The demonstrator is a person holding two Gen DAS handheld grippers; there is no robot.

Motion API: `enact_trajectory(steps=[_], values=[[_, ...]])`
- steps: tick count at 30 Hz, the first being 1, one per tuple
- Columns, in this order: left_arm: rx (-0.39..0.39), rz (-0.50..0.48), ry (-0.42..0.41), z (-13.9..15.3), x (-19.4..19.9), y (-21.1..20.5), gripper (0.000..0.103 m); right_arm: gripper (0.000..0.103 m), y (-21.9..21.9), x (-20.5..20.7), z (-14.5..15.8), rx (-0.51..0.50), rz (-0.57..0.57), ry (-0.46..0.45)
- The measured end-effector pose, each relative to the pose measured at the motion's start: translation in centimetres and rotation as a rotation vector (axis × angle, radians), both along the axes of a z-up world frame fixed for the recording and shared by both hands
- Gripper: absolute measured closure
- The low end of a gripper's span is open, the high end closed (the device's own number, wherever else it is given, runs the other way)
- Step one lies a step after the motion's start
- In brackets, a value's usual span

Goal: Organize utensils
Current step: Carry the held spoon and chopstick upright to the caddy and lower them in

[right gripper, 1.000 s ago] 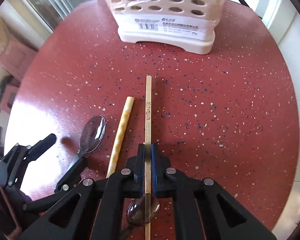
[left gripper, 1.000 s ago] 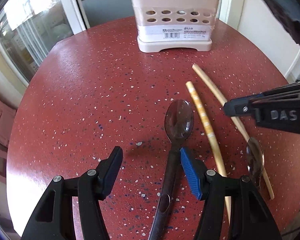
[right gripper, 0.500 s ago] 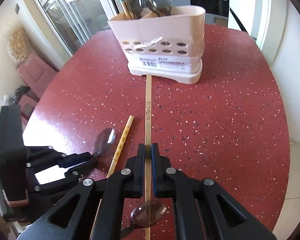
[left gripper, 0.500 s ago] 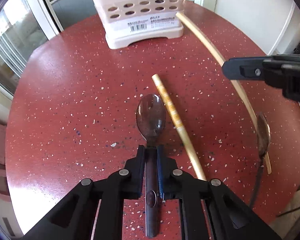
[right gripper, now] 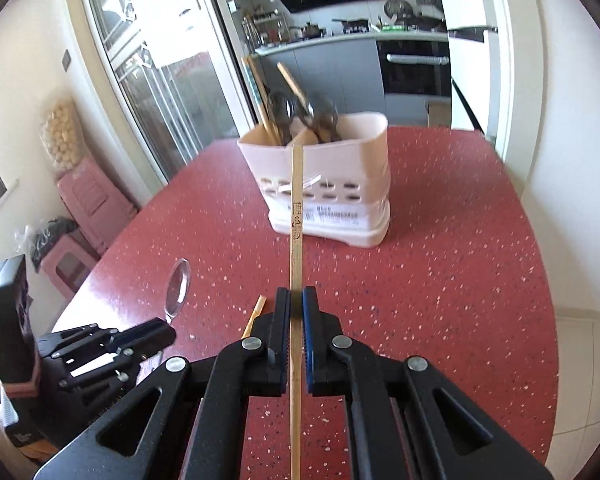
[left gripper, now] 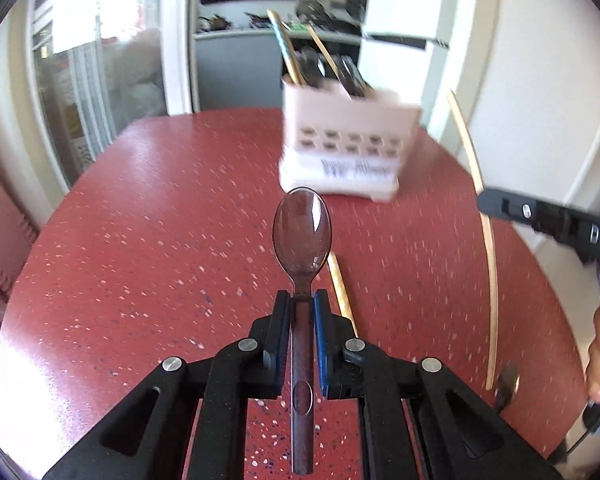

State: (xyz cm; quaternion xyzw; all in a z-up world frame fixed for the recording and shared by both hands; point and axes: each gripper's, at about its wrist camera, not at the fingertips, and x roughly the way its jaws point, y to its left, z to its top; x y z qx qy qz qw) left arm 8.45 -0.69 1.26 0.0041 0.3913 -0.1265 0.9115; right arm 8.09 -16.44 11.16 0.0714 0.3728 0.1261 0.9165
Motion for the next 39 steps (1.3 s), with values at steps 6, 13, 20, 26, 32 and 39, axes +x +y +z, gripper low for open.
enact_trajectory(steps=[6, 13, 20, 26, 32, 39], values=[[-0.027, 0.041, -0.073, 2.3, -0.4, 0.7, 0.062, 0.097, -0.7, -0.3, 1.2, 0.013, -0.002, -0.04], [-0.065, 0.042, -0.126, 4.2, 0.8, -0.1, 0.062, 0.097, -1.9, -0.4, 2.9, 0.032, -0.011, -0.079], [-0.105, 0.03, -0.171, 6.2, 2.6, -0.8, 0.062, 0.097, -3.2, 0.7, 5.0, 0.046, -0.024, -0.129], [-0.146, 0.053, -0.21, 7.5, 4.9, -0.9, 0.061, 0.097, -4.1, 2.7, 6.8, 0.054, -0.042, -0.171], [-0.176, 0.065, -0.24, 8.9, 8.3, -1.3, 0.061, 0.097, -4.5, 5.1, 9.0, 0.06, -0.05, -0.233], [-0.203, 0.078, -0.311, 11.2, 12.6, -2.0, 0.062, 0.097, -4.7, 8.7, 11.7, 0.081, -0.059, -0.318]])
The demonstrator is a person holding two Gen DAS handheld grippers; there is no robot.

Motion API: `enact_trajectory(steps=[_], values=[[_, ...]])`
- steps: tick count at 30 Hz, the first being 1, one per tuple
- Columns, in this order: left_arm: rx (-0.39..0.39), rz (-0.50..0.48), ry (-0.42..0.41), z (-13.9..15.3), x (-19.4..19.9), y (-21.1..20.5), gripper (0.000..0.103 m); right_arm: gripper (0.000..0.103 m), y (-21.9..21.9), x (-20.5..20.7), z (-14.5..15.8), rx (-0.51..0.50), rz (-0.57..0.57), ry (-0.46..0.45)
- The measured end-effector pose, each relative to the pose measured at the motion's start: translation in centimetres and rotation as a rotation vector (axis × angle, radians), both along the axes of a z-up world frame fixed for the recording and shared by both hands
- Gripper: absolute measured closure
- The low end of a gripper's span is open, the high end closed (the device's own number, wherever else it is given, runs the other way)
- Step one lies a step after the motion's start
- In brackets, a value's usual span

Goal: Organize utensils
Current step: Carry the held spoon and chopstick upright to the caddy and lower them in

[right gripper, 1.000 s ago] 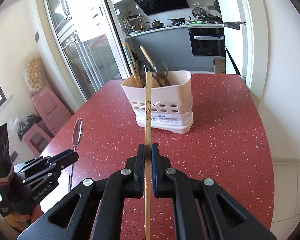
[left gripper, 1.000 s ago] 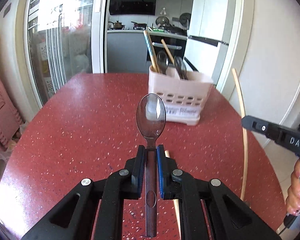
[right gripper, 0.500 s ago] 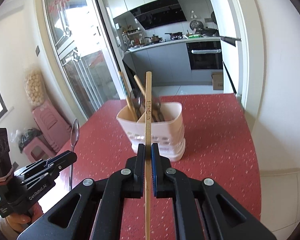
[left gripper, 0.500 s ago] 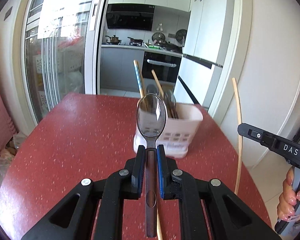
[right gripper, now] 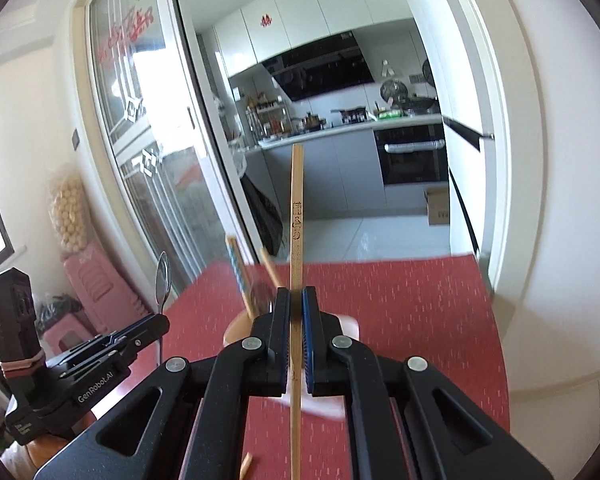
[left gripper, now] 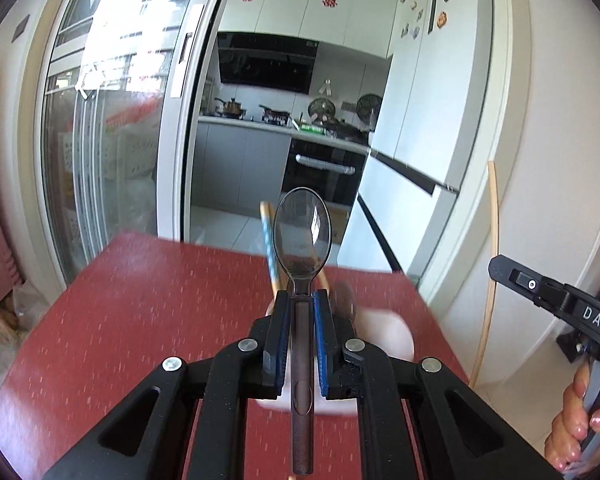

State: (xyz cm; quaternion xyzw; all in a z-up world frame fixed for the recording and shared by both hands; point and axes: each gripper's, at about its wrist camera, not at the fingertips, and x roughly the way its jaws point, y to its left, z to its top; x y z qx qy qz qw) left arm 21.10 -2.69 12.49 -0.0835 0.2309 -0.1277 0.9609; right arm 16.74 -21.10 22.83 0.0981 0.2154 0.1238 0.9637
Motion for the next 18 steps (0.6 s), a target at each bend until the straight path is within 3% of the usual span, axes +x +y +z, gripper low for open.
enact_trajectory(steps=[9, 18], values=[[-0.037, 0.028, -0.044, 0.5, 5.1, -0.7, 0.062, 0.097, -0.1, 5.0, 0.6, 0.018, -0.034, -0.062], [-0.066, 0.016, -0.067, -0.8, 8.2, -2.7, 0.062, 0.097, -0.5, 9.1, -1.9, -0.014, -0.07, -0.064]])
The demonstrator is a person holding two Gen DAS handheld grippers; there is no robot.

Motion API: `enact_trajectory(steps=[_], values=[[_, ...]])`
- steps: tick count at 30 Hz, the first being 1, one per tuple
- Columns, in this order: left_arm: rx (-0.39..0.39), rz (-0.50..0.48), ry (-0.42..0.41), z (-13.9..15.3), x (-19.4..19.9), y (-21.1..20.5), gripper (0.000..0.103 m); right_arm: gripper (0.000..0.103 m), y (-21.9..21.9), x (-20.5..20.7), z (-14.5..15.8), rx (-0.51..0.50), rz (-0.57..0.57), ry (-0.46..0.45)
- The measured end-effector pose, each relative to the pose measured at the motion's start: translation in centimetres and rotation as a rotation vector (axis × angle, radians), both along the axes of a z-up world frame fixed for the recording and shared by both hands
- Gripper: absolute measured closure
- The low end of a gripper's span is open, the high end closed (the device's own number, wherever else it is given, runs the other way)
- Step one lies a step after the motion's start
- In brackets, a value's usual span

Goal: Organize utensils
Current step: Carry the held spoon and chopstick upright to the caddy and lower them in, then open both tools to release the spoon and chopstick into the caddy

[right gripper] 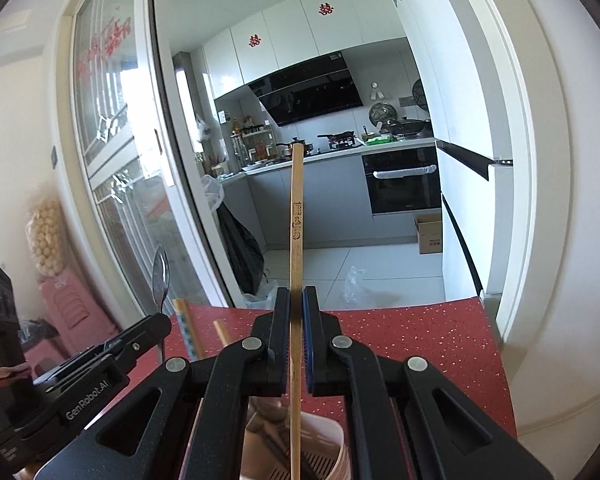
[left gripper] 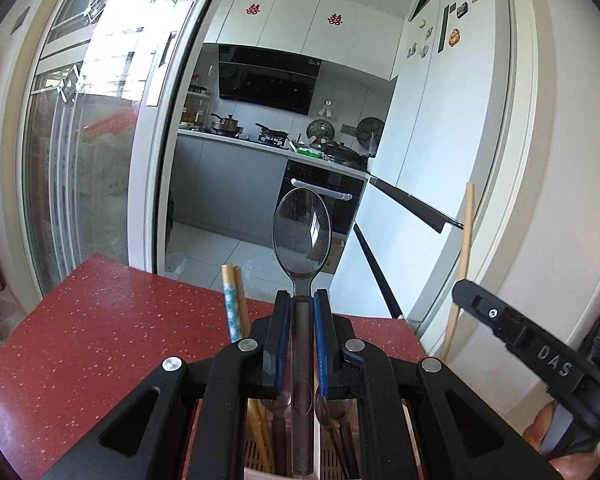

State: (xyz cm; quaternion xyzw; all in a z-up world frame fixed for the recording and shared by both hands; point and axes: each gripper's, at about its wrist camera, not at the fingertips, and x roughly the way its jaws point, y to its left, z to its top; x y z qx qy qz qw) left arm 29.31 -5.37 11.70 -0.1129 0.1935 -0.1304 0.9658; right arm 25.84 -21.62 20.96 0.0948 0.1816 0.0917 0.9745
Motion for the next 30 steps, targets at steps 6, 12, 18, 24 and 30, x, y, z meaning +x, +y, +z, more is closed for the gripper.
enact_trajectory(steps=[6, 12, 18, 24, 30], values=[[0.024, 0.032, -0.011, -1.9, 1.0, 0.0, 0.062, 0.097, 0.7, 1.1, -1.5, -0.047, 0.006, -0.029], [0.033, 0.06, 0.013, -4.3, 1.3, 0.6, 0.062, 0.097, 2.5, 0.9, -3.8, -0.151, 0.026, -0.07], [0.088, 0.059, 0.018, -5.5, 0.8, 0.2, 0.062, 0.097, 4.6, -0.4, -6.2, -0.264, 0.059, -0.084], [0.136, 0.062, 0.026, -6.1, 0.0, -0.1, 0.061, 0.097, 4.8, -1.1, -7.7, -0.288, 0.07, -0.042], [0.175, 0.066, 0.045, -6.0, -0.5, 0.0, 0.061, 0.097, 4.0, -1.1, -7.9, -0.252, 0.067, 0.005]])
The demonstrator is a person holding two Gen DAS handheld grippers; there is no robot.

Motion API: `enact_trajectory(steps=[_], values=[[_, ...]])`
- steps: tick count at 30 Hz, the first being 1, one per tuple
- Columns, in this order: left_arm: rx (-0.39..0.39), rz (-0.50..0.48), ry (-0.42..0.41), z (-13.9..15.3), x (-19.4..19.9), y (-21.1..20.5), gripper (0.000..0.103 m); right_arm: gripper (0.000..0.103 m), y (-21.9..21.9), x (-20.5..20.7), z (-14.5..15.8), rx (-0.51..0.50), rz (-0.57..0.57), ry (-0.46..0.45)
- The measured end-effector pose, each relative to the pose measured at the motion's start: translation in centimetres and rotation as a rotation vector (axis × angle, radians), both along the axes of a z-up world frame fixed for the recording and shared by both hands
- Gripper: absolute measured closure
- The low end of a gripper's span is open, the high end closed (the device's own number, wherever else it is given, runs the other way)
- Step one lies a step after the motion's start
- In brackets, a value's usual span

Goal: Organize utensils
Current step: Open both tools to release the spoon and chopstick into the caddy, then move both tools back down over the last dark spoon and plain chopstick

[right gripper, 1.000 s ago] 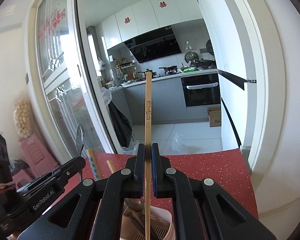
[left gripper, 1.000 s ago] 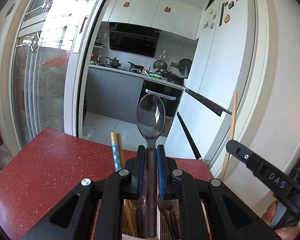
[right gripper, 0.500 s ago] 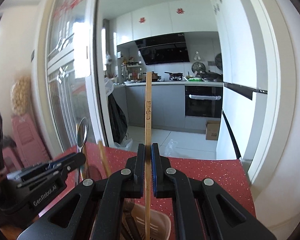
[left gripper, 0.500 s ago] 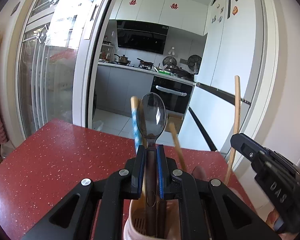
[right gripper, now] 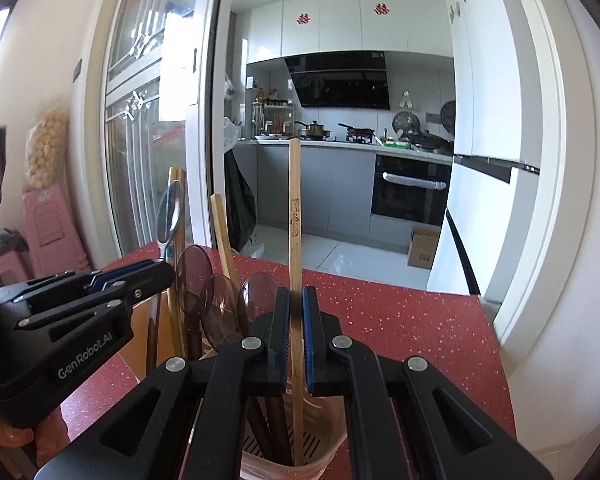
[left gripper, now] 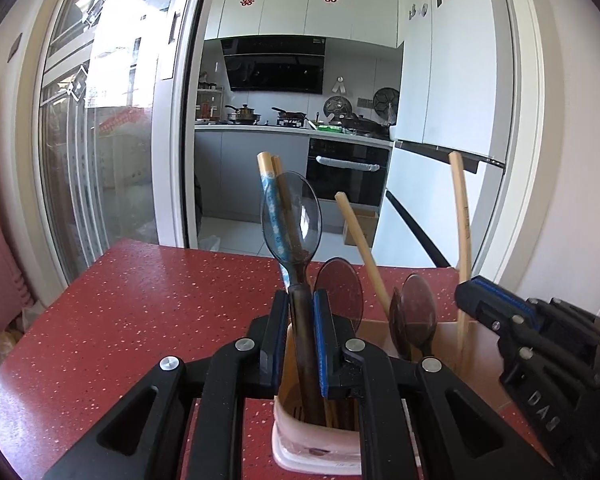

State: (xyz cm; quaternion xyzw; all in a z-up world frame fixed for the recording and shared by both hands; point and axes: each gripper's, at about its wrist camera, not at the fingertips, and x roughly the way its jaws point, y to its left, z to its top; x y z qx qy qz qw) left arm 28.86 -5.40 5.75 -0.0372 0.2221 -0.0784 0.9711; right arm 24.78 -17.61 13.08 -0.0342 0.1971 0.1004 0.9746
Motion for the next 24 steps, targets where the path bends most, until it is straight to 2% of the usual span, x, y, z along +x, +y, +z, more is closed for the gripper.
enact_trajectory(steps=[14, 19, 24], values=[[-0.055, -0.003, 0.069, 0.4, 0.2, 1.2, 0.061, 0.095, -1.2, 1.3, 0.1, 0.066, 0.009, 0.12], [-0.071, 0.005, 0.051, 1.1, 0.0, 1.9, 0.061, 0.075, -1.7, 0.7, 0.3, 0.082, 0.004, 0.12], [-0.057, 0.014, 0.053, 1.3, -0.4, 2.1, 0.061, 0.072, -2.0, -0.2, 1.0, 0.1, 0.002, 0.113]])
